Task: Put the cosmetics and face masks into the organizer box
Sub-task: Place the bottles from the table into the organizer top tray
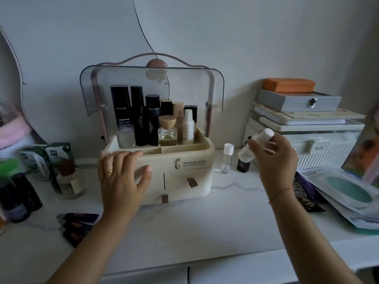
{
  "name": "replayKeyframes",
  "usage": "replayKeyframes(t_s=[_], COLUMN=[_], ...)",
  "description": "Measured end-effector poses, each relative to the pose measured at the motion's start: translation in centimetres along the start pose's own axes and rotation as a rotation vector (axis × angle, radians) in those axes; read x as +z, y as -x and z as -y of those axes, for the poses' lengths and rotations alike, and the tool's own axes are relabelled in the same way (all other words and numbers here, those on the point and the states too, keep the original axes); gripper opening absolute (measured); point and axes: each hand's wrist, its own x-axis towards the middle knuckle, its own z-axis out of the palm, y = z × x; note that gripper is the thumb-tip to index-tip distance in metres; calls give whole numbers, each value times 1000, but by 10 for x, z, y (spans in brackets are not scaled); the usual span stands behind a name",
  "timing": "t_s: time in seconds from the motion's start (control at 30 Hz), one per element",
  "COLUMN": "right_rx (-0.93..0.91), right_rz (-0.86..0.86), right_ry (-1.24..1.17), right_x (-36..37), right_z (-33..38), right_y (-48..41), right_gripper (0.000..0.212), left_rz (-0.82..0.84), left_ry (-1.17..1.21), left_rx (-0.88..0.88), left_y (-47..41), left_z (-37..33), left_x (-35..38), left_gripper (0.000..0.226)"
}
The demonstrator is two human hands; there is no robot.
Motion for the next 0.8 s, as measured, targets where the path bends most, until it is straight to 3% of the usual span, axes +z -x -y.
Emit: replayKeyframes(t_s=[0.13,0.33,0.8], right_rx=[-120,-75,-159], right_rz=[179,185,299], right_ry=[-192,-180,268], right_x=[21,71,111], right_z=[52,63,58], right_y=[19,8,-13], right_gripper=[25,29,41], left_rz=[22,67,72], left_ry=[29,46,42], left_rx=[-12,1,17], left_y=[0,-1,-1], left_z=[0,0,3], left_x=[-2,-8,-8], left_gripper=[43,42,42])
